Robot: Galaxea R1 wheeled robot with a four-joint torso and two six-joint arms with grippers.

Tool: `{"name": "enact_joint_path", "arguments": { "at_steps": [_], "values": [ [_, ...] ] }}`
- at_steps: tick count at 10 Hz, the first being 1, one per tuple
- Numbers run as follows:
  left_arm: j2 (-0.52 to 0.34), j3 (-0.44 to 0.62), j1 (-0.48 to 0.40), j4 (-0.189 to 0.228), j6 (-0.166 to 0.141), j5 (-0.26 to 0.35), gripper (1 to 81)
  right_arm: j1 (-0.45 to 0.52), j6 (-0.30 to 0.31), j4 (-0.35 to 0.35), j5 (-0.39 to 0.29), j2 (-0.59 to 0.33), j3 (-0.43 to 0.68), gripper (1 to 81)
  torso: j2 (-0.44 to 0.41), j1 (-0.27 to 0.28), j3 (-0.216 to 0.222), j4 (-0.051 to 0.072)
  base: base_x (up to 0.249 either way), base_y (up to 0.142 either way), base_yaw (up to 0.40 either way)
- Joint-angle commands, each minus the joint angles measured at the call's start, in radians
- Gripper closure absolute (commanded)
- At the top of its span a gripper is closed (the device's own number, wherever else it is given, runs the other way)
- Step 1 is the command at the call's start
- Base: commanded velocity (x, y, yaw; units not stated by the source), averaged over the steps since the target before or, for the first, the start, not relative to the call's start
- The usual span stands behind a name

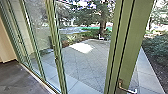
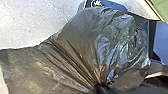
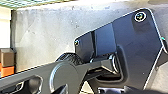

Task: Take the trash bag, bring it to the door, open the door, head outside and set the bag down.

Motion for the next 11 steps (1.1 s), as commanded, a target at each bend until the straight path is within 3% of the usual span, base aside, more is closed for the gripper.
{"name": "enact_joint_path", "arguments": {
  "at_steps": [1, 2, 3, 4, 5, 11],
  "values": [
    [-0.008, -0.02, -0.011, 0.293, -0.321, 0.005, 81.1, 0.075, 0.005, -0.001, -0.046, -0.106, 0.094, 1.0, 0.0, 0.0, 0.0, 0.0, 0.0, 0.0, 0.0],
    [-0.001, -0.02, -0.001, 0.52, -0.527, 0.0, 81.1, 0.089, 0.005, 0.009, -0.046, -0.139, 0.134, 1.0, 0.0, 0.0, 0.0, 0.0, 0.0, 0.0, 0.0],
    [0.004, -0.02, 0.01, 0.708, -0.685, -0.033, 81.1, 0.102, 0.005, 0.025, -0.047, -0.19, 0.184, 1.0, 0.0, 0.0, 0.0, 0.0, 0.0, 0.0, 0.0],
    [0.006, -0.016, 0.013, 0.779, -0.718, -0.052, 81.1, 0.116, 0.005, 0.034, -0.047, -0.239, 0.227, 1.0, 0.0, 0.0, 0.0, 0.0, 0.0, 0.0, 0.0],
    [0.013, -0.005, 0.004, 0.815, -0.721, -0.035, 81.1, 0.13, 0.005, 0.045, -0.046, -0.291, 0.272, 1.0, 0.0, 0.0, 0.0, 0.0, 0.0, 0.0, 0.0],
    [0.085, 0.016, -0.014, 0.832, -0.713, -0.039, 81.1, 0.248, 0.007, 0.082, -0.046, -0.517, 0.479, 1.0, 0.0, 0.0, 0.0, 0.0, 0.0, 0.0, 0.0]
  ]
}}
